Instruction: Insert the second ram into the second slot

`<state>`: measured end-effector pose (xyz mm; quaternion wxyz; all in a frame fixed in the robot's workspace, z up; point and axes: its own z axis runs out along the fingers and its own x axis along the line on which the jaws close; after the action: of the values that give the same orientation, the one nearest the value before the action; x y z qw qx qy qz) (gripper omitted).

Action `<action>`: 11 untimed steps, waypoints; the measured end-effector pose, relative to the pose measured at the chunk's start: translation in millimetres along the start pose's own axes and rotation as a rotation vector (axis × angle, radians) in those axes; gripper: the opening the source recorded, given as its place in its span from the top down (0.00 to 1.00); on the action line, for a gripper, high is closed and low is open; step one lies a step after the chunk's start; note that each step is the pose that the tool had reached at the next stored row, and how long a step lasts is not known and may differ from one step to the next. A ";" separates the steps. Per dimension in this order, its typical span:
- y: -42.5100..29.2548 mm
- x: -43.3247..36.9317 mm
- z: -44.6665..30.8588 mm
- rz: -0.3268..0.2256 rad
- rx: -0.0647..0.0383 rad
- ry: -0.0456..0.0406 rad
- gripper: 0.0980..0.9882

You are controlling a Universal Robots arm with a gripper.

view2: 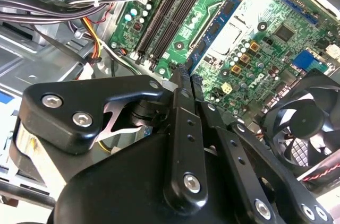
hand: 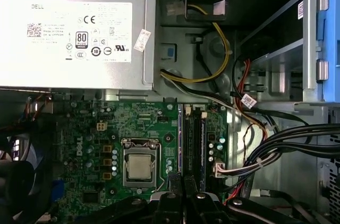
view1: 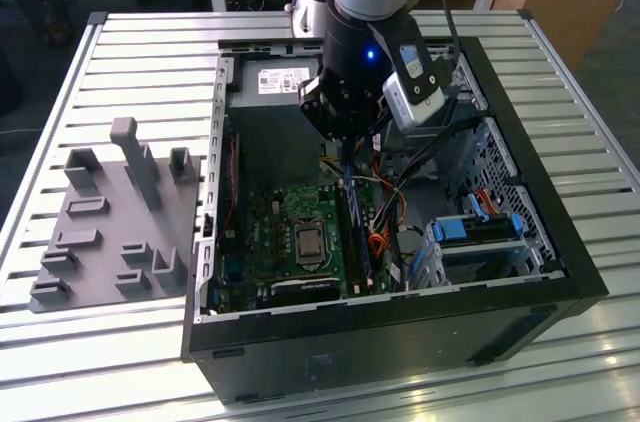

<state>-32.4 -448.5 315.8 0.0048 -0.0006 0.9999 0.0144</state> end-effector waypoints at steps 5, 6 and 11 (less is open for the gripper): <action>-1.0 -0.6 4.6 0.000 0.000 0.0000 0.96; -1.1 -0.6 5.7 0.000 -0.001 0.0000 0.96; -1.4 -0.9 11.1 0.000 0.000 0.0000 0.96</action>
<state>-31.4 -449.6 304.7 0.0048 -0.0006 0.9999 0.0146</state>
